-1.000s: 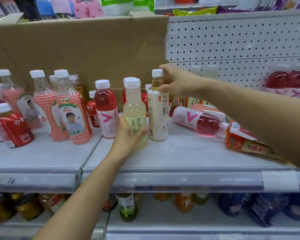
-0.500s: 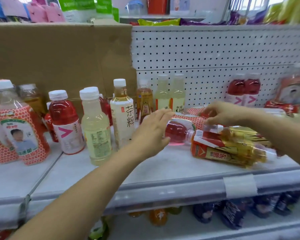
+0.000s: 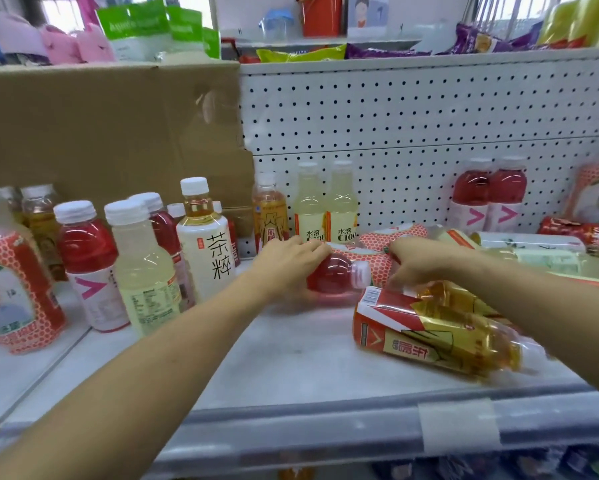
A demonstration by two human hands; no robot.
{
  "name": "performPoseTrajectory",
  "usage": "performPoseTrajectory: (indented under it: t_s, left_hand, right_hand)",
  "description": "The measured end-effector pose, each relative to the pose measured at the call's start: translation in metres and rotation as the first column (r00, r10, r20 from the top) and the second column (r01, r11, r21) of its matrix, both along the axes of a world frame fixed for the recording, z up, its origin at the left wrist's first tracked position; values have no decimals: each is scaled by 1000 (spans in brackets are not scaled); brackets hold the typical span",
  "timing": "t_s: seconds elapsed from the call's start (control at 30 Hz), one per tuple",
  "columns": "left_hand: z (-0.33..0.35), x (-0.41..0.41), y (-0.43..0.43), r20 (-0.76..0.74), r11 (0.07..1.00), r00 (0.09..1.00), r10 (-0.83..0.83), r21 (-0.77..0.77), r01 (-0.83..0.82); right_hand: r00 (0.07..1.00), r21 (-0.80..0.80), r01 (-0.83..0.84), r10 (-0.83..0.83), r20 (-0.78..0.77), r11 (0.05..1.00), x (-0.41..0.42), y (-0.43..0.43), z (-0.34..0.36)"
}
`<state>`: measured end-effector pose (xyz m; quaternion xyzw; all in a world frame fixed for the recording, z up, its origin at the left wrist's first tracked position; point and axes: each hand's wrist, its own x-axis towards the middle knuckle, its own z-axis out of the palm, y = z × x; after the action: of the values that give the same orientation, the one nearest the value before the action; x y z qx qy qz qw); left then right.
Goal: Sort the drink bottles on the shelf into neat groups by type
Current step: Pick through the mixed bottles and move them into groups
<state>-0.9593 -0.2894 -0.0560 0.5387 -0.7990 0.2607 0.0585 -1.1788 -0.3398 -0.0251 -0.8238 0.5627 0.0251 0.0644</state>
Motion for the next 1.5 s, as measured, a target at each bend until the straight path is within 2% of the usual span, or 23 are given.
performPoseTrajectory:
  t_s: [0.07, 0.1, 0.13, 0.2, 0.27, 0.3, 0.33, 0.4, 0.53, 0.67, 0.8, 0.93, 1.07, 1.17, 1.23, 1.3, 1.37, 1.43, 1.5]
  left_hand:
    - [6, 0, 3, -259, 998, 964, 63, -11, -68]
    - [8, 0, 3, -425, 995, 901, 91, -9, -104]
    - [9, 0, 3, -579, 990, 806, 122, 9, -143]
    - [7, 1, 0, -806, 974, 561, 188, 78, -213]
    - [1, 5, -5, -925, 955, 303, 231, 155, -253]
    - [-3, 8, -8, -950, 949, 214, 227, 167, -267]
    - [-3, 10, -8, -958, 945, 181, 222, 165, -283]
    - [-3, 13, -9, -951, 937, 206, 232, 162, -309]
    - [-1, 14, -8, -953, 943, 203, 224, 159, -293]
    - [1, 9, -4, -954, 945, 198, 227, 166, -281]
    - [0, 7, -4, -962, 943, 162, 219, 166, -289]
    - [1, 0, 1, -965, 948, 171, 198, 144, -285]
    - [2, -18, 12, -934, 938, 328, 143, 22, -346]
    - [4, -29, 16, -900, 942, 424, 103, -49, -332]
    - [4, -37, 17, -878, 941, 471, 86, -85, -329]
    - [3, -48, 17, -827, 930, 561, 22, -189, -316]
    - [3, -62, 12, -751, 937, 659, -48, -262, -230]
    - [5, -78, -2, -701, 972, 708, -87, -214, -92]
    - [9, -94, -24, -673, 997, 738, -57, -69, 14]
  right_hand:
    - [1000, -14, -9, 9, 9, 1000, 0, -4, -2]
    - [1000, -6, -12, 12, 14, 1000, 0, -5, -2]
    - [1000, -1, -17, 17, 18, 1000, 0, -7, -3]
    - [999, -11, -33, 33, 4, 999, -1, -9, -5]
    - [999, -16, -55, 55, 3, 998, -3, -10, -5]
    - [997, -6, -63, 63, 33, 998, -6, -10, -2]
    - [994, 6, -71, 70, 83, 997, -8, -9, 4]
    - [979, -4, -83, 83, 187, 997, -12, -4, 24]
    - [926, -144, -109, 153, 344, 983, -3, -1, 69]
    - [824, -226, -134, 235, 515, 965, 33, -13, 86]
    - [775, -338, -131, 309, 551, 932, 74, -31, 80]
    - [710, -286, -184, 328, 622, 940, 93, -38, 78]
    - [664, -106, -315, 299, 686, 943, 84, -43, 79]
    - [698, 58, -426, 287, 656, 903, 54, -50, 81]
    - [735, 74, -456, 328, 594, 887, 25, -56, 81]
    - [793, 59, -412, 326, 515, 909, -9, -64, 78]
    - [872, 63, -314, 262, 413, 947, -44, -74, 68]
    - [934, 44, -206, 184, 306, 977, -74, -84, 54]
    - [963, -7, -133, 131, 238, 991, -94, -95, 41]
